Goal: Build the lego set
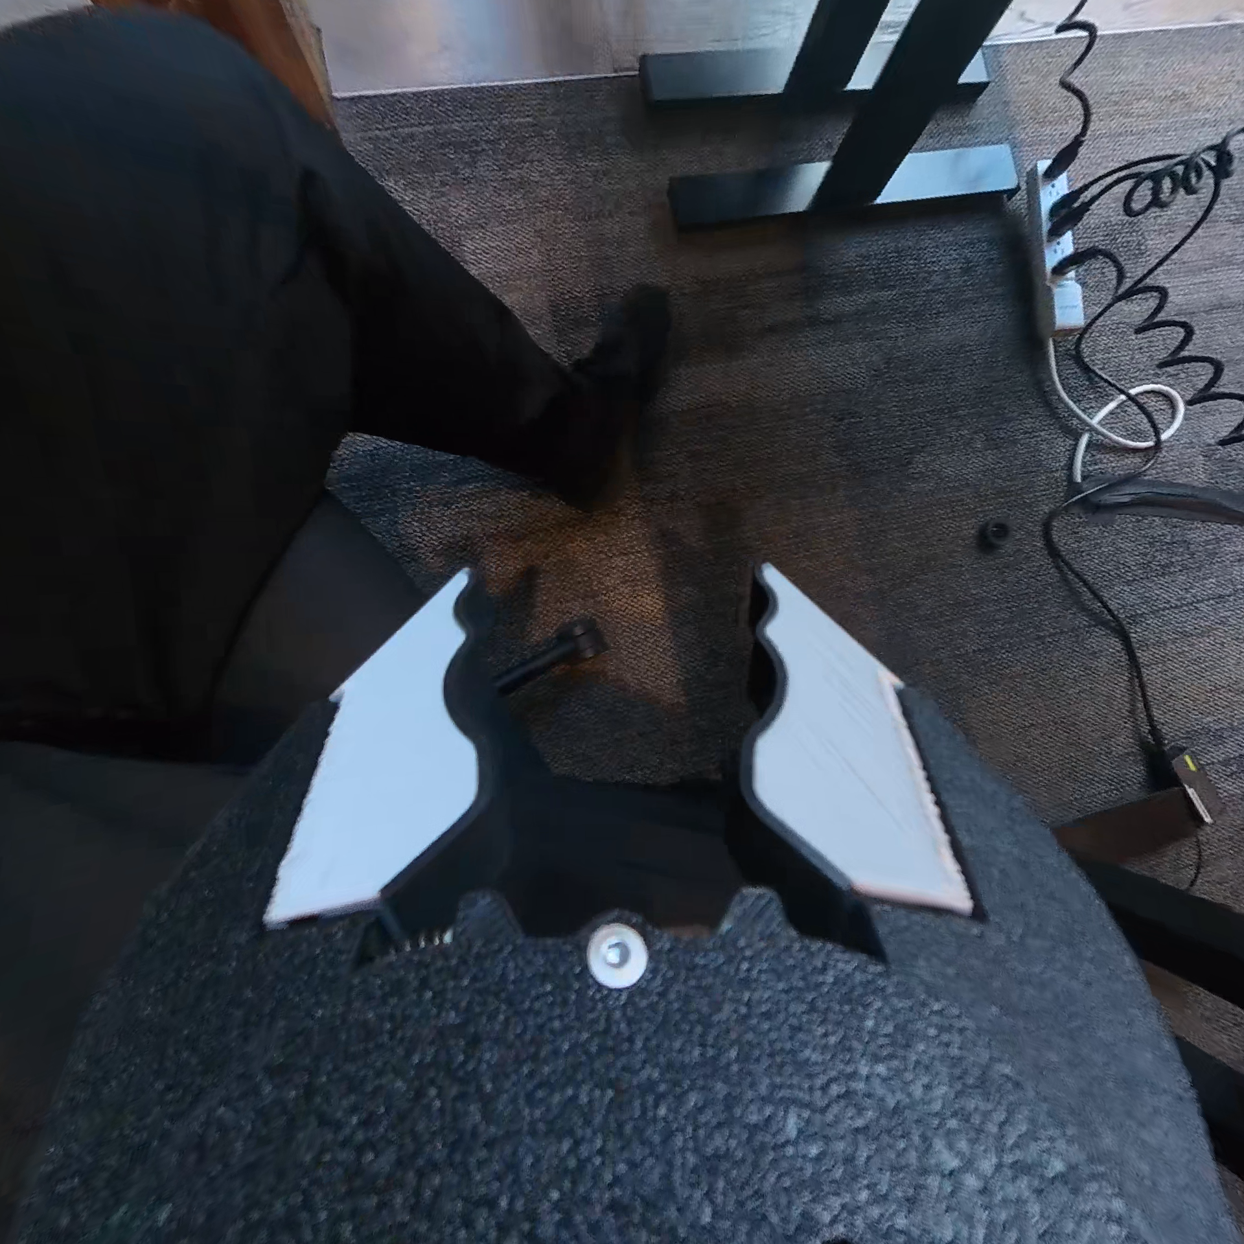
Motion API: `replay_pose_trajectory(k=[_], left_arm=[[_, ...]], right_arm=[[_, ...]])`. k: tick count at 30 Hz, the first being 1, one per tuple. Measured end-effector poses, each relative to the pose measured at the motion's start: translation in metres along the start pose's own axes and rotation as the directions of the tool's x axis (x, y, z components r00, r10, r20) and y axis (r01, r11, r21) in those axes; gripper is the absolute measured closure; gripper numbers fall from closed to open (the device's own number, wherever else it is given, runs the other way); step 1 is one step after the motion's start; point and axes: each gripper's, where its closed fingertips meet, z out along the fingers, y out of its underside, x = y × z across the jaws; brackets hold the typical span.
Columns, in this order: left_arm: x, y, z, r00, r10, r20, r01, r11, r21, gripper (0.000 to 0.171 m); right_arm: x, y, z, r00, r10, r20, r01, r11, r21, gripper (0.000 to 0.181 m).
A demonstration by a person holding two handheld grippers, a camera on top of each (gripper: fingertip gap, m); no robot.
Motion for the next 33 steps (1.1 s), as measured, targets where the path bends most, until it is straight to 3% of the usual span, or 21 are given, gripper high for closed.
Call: replay_pose_trajectory(k=[4,10,12,13,14,16,18,20,22,25,28,30,33], left_arm=[[-0.017,0.021,0.005,0.998,-0.048,0.046,0.051,0.998,-0.049,0.116],[-0.038,0.043,0.007,0.992,-0.051,0.113,0.062,0.993,-0.099,0.117],[-0.036,0.056,0.012,0.999,-0.041,0.033,0.047,0.974,-0.220,0.117],[-0.041,0.056,0.017,0.999,-0.031,0.007,0.032,0.969,-0.245,0.103],[-0.051,0.054,0.023,1.000,-0.004,0.014,0.007,0.971,-0.238,0.099],[-0.074,0.046,0.040,0.999,0.042,0.029,-0.038,0.988,-0.150,0.109],[-0.090,0.056,0.069,1.000,0.031,0.000,-0.031,0.995,-0.091,0.104],[-0.104,0.095,0.105,0.998,-0.026,-0.056,0.019,0.992,-0.123,0.092],[-0.125,0.152,0.136,0.992,-0.068,-0.105,0.039,0.966,-0.254,0.087],[-0.166,0.245,0.181,0.987,-0.082,-0.135,0.031,0.937,-0.347,0.093],[-0.199,0.338,0.235,0.978,-0.134,-0.159,0.044,0.882,-0.469,0.092],[-0.220,0.375,0.276,0.981,-0.146,-0.130,0.070,0.882,-0.467,0.095],[-0.236,0.394,0.330,0.976,-0.207,-0.074,0.160,0.901,-0.404,0.096]], right_arm=[[0.004,0.013,0.021,0.999,-0.030,-0.043,0.026,0.996,-0.084,0.105],[0.000,0.043,0.065,0.999,0.028,0.024,-0.022,0.974,-0.226,0.106],[0.004,0.048,0.085,0.997,0.061,0.038,-0.050,0.967,-0.250,0.106],[0.007,0.052,0.097,0.997,0.068,0.039,-0.054,0.961,-0.272,0.107],[0.010,0.057,0.112,0.997,0.062,0.042,-0.047,0.953,-0.298,0.108],[0.020,0.070,0.148,0.997,0.038,0.061,-0.014,0.935,-0.355,0.106],[0.037,0.087,0.195,0.995,0.063,0.077,-0.027,0.914,-0.405,0.108],[0.060,0.112,0.252,0.983,0.164,0.080,-0.110,0.884,-0.455,0.108],[0.097,0.143,0.315,0.966,0.256,0.046,-0.200,0.843,-0.499,0.108],[0.179,0.193,0.403,0.924,0.372,-0.087,-0.358,0.764,-0.536,0.108],[0.270,0.232,0.464,0.852,0.456,-0.258,-0.520,0.672,-0.527,0.108],[0.326,0.243,0.488,0.781,0.508,-0.365,-0.625,0.624,-0.470,0.108],[0.383,0.250,0.515,0.688,0.579,-0.439,-0.725,0.580,-0.371,0.107]])
